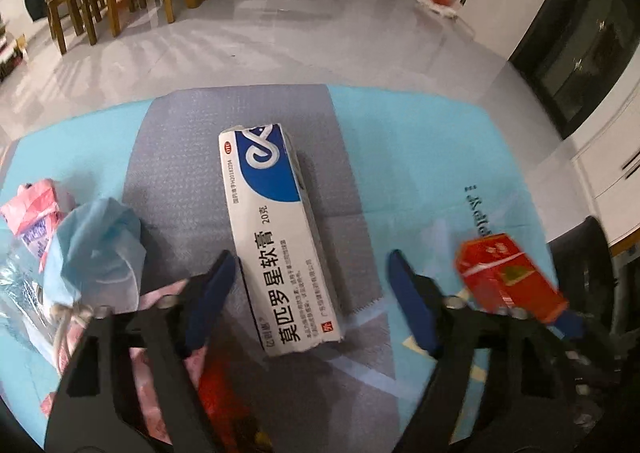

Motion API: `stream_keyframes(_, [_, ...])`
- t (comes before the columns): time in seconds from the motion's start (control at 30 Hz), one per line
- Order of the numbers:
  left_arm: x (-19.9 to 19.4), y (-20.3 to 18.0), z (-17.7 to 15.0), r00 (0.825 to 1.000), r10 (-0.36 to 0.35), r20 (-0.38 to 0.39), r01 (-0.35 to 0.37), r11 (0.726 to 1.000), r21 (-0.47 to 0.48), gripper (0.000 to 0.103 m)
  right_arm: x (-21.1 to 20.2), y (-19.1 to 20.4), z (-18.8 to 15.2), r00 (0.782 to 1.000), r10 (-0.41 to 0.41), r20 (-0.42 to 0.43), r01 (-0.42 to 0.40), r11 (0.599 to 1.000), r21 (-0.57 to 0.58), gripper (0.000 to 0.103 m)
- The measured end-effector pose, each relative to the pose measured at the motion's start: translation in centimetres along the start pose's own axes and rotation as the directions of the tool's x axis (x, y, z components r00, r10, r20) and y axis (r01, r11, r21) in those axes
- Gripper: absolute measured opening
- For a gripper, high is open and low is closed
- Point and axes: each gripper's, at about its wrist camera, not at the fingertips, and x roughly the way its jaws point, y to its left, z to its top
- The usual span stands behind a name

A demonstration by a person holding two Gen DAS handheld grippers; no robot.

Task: Collect trash
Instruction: 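Grasp the white medicine box with the left tool while the right tool grasps the red cigarette box, then carry both boxes over the black bucket and open both tools to drop them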

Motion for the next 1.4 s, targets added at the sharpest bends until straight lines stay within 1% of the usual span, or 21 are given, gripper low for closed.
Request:
stream_keyframes(0.03, [0.3,-0.3,0.1,1.000,0.019,-0.008,-0.019,1.000,0.014,0.054,-0.3,-0.4,0.0,1.000,-0.003,0.005,0.003,1.000,0.004,0.061])
stream_keyframes(0.07, [0.6,-0.5,0.1,0.999,0.036,-0.023,-0.036,0.999,0.030,0.048,-0.5,-0.7,0.0,1.000,-0.004,0.009,0.004,1.000,0.009,0.061])
stream_keyframes(0.13, [1.2,-0.5,-0.1,0.998,0.033,-0.045,-0.032,0.999,0.038,0.045,-1.0,-1.3,0.3,1.000,0.003,0.015,-0.004,1.000,0.028,0.061])
stream_keyframes(0.23, [0.9,-0.5,-0.2,0.999,0.038,-0.030,-0.037,0.999,0.034,0.044,-1.8,-1.8,0.2,0.999,0.009,0.036,-0.010,0.999,0.043,0.061])
stream_keyframes(0.33, [-0.6,-0.7,-0.7,1.000,0.017,0.018,-0.018,0.999,0.037,0.043,-2.4,-2.0,0.1,0.999,0.020,0.051,-0.022,0.999,0.040,0.061])
stream_keyframes(0.47, [-3.8,-1.5,-1.0,0.996,-0.048,0.073,0.044,0.998,0.055,0.043,-3.2,-2.2,0.1,0.997,0.043,0.066,-0.045,0.999,0.027,0.060])
stream_keyframes(0.5, [-5.3,-1.9,-1.1,0.993,-0.069,0.098,0.062,0.996,0.068,0.043,-3.5,-2.2,0.1,0.996,0.047,0.074,-0.050,0.998,0.027,0.060])
stream_keyframes(0.63, [-8.7,-3.2,-1.5,0.982,-0.112,0.150,0.095,0.989,0.118,0.044,-5.0,-2.8,0.2,0.991,0.058,0.120,-0.063,0.997,0.038,0.059])
stream_keyframes(0.73, [-10.1,-4.3,-2.4,0.979,-0.125,0.160,0.102,0.984,0.144,0.044,-6.2,-3.4,0.1,0.987,0.062,0.151,-0.070,0.996,0.048,0.059])
stream_keyframes(0.93, [-12.3,-6.9,-3.9,0.972,-0.174,0.157,0.145,0.972,0.184,0.044,-9.2,-5.1,-0.2,0.971,0.053,0.234,-0.070,0.995,0.064,0.059])
stream_keyframes(1.1, [-13.6,-10.3,-4.9,0.963,-0.227,0.146,0.187,0.951,0.246,0.044,-12.3,-7.9,-0.5,0.949,0.008,0.316,-0.042,0.994,0.101,0.059])
stream_keyframes(1.2, [-13.8,-13.3,-5.3,0.955,-0.267,0.127,0.222,0.932,0.286,0.044,-14.7,-10.9,-0.9,0.927,-0.045,0.372,-0.016,0.987,0.157,0.059])
stream_keyframes(1.27, [-13.8,-15.5,-5.6,0.950,-0.295,0.107,0.250,0.917,0.311,0.044,-15.8,-12.9,-1.2,0.916,-0.074,0.395,-0.007,0.980,0.201,0.059])
stream_keyframes(1.3, [-13.7,-16.9,-5.8,0.945,-0.314,0.091,0.269,0.906,0.328,0.044,-16.6,-14.3,-1.4,0.908,-0.097,0.408,-0.003,0.971,0.237,0.059])
stream_keyframes(1.4, [-13.1,-20.3,-6.0,0.930,-0.365,0.040,0.327,0.873,0.362,0.044,-18.0,-17.9,-2.1,0.894,-0.137,0.426,-0.008,0.947,0.322,0.059])
